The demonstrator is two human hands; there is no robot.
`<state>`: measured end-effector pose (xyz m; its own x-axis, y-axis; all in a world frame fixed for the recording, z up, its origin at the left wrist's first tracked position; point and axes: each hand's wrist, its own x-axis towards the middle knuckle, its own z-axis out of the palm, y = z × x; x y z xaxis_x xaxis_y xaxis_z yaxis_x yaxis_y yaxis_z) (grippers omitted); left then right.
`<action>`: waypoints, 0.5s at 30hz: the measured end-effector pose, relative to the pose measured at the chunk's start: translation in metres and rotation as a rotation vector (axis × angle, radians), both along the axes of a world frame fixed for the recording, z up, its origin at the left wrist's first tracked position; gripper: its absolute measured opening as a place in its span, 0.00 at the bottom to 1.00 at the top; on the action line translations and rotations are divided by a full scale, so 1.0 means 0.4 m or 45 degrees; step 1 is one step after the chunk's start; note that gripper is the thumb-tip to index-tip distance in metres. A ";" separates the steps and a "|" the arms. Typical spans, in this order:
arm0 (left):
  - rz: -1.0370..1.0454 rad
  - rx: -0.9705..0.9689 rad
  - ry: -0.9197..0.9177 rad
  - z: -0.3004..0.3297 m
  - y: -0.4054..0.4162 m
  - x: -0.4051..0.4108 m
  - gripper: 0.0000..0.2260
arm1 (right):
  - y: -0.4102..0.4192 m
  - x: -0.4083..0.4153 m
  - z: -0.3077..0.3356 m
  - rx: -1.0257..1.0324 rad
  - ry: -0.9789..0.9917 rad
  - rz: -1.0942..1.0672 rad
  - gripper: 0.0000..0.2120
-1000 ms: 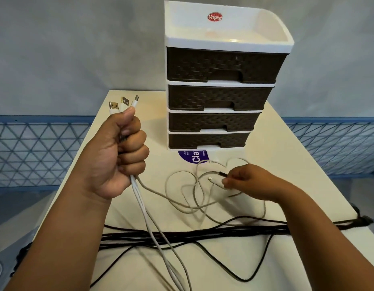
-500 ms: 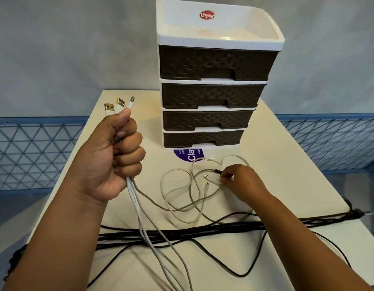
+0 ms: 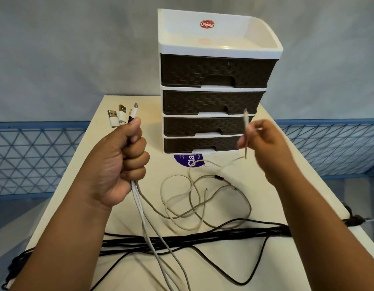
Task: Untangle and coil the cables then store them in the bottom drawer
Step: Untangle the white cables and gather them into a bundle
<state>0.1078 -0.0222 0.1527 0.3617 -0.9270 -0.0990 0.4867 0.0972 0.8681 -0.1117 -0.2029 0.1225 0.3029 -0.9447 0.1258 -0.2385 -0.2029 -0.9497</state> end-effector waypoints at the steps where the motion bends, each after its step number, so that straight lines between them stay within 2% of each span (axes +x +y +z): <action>1: 0.028 -0.005 -0.012 0.000 -0.007 -0.008 0.14 | 0.019 -0.001 0.056 0.155 -0.387 0.052 0.06; 2: 0.058 -0.011 -0.030 0.000 -0.013 -0.017 0.14 | 0.040 -0.001 0.101 0.343 -0.747 0.148 0.07; 3: 0.084 -0.018 -0.053 0.000 -0.020 -0.029 0.13 | 0.063 0.004 0.133 0.499 -0.983 0.254 0.08; 4: 0.107 -0.024 -0.076 -0.002 -0.027 -0.044 0.12 | 0.089 0.015 0.152 0.580 -1.073 0.343 0.08; 7: 0.145 -0.022 -0.099 -0.002 -0.048 -0.091 0.12 | 0.178 0.070 0.150 0.509 -0.899 0.421 0.06; 11: 0.182 -0.011 -0.105 0.000 -0.068 -0.140 0.12 | 0.263 0.123 0.105 0.325 -0.652 0.299 0.06; 15: 0.205 -0.006 -0.240 -0.008 -0.068 -0.174 0.11 | 0.292 0.134 0.073 0.147 -0.553 0.220 0.07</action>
